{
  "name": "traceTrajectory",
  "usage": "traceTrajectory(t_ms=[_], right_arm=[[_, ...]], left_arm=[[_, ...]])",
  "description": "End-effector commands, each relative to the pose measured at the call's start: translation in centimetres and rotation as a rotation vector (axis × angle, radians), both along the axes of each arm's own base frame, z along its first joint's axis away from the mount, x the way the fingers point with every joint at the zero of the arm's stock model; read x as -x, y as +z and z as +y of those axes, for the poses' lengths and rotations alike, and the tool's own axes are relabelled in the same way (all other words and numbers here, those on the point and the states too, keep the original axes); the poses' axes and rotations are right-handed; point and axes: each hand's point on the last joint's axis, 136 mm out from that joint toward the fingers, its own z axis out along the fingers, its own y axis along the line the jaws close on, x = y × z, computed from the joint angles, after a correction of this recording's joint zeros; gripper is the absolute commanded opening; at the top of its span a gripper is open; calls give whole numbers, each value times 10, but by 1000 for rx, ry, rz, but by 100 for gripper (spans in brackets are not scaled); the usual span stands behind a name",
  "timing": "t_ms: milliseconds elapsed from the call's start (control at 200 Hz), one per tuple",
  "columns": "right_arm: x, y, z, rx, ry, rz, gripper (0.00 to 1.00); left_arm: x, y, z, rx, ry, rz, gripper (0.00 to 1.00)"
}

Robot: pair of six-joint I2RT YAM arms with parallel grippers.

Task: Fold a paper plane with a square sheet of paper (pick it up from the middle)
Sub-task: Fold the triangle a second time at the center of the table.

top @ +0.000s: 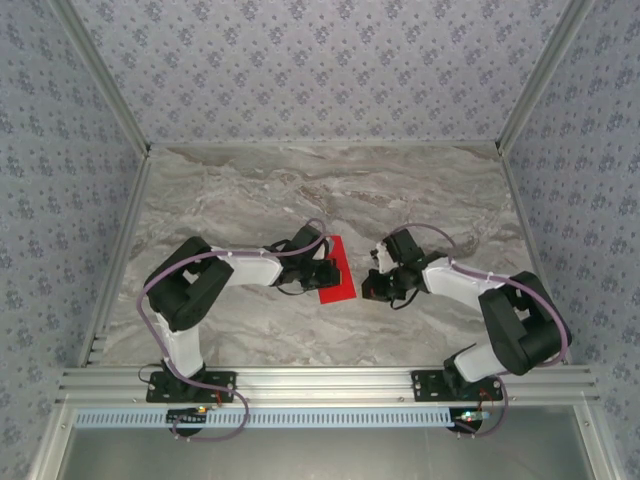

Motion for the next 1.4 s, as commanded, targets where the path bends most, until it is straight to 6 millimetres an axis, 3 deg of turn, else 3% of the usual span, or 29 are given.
traceTrajectory(t_ms=[0,205,440,675,894,989,1179,1289,1394], right_arm=[[-12,14,25,-47,29,-44,2],[-23,-4,38,-37,38,-32,1],[-16,-28,24,38,31,12,0],[-1,-53,2,120,12,90,0],[1,-57,3,116,2,108,0],[-2,-51,9,84,0,102,0],[-3,-43,37,-15,-7,120,1],[0,-36,61,-63,-29,128,1],[0,-27,82,-89,-50,112,1]], left_arm=[[4,-16,22,-111,-36,-23,0],[3,-3,15,-58,-59,-51,0],[-3,-2,16,-40,-14,-59,0],[-29,-4,64,-32,172,-60,2],[-47,3,108,-23,255,-62,2],[-51,25,110,2,243,-107,2],[-44,69,92,104,205,-189,3],[-31,69,79,136,188,-186,3],[-18,56,68,149,167,-157,3]])
